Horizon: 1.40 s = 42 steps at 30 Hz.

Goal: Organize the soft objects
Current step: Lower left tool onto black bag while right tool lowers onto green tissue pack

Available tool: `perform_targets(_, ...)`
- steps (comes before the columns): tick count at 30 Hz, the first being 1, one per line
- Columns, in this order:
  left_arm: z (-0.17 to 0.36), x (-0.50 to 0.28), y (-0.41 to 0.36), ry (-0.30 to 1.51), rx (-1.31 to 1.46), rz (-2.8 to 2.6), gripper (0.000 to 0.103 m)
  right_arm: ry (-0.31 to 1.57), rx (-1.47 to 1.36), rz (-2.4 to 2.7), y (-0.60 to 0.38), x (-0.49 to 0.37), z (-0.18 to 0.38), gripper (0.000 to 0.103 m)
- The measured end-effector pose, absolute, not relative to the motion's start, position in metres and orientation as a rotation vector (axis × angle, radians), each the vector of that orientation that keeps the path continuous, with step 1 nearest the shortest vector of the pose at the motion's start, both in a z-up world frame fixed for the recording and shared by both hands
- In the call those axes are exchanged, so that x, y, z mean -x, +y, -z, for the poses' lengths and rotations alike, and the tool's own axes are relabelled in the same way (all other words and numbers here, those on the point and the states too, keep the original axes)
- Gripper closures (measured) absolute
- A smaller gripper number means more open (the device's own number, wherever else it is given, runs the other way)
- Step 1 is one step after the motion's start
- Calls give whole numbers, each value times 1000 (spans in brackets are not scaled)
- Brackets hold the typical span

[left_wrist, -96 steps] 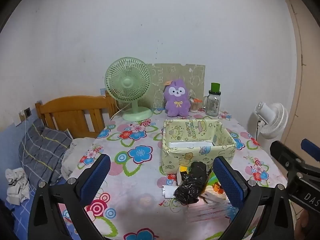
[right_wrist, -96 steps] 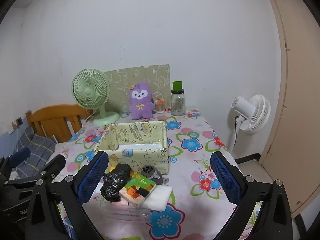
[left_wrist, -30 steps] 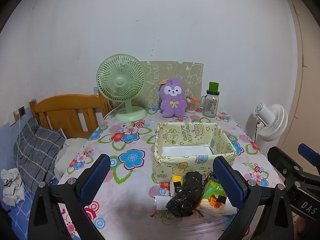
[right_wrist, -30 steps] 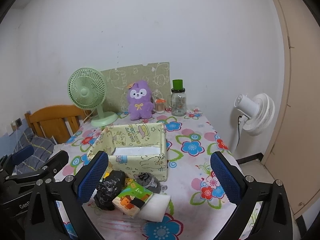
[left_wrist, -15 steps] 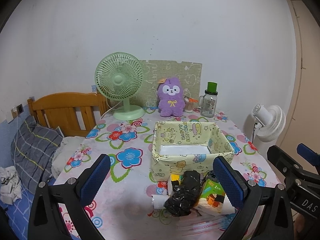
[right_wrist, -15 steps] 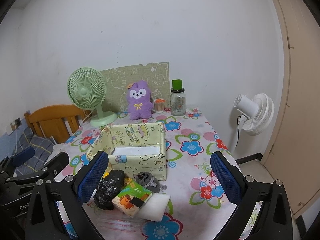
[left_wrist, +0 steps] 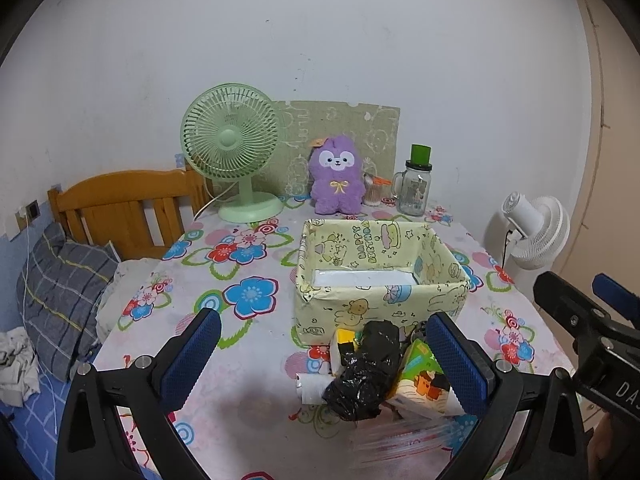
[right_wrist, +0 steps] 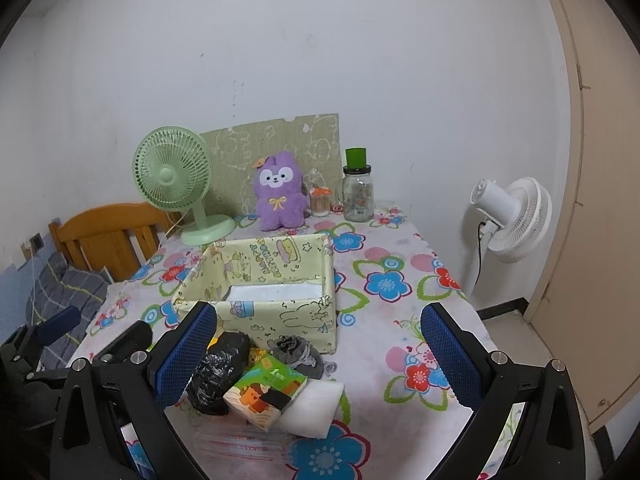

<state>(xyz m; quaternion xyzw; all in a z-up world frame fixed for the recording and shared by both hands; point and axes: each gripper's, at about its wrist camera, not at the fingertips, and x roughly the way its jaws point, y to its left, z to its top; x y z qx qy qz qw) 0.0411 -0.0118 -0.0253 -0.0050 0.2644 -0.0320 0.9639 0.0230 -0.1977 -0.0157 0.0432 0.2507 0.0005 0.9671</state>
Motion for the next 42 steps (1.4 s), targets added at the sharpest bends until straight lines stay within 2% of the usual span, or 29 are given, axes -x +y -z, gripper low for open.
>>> perform_targets(23,71,-52,-32,624,2,140,1,611,-69,-73,-181,-44,63,0)
perform_targets(42,107,-90,-33,740,-24,96,14,780,-90,-62,-170,-87,106,0)
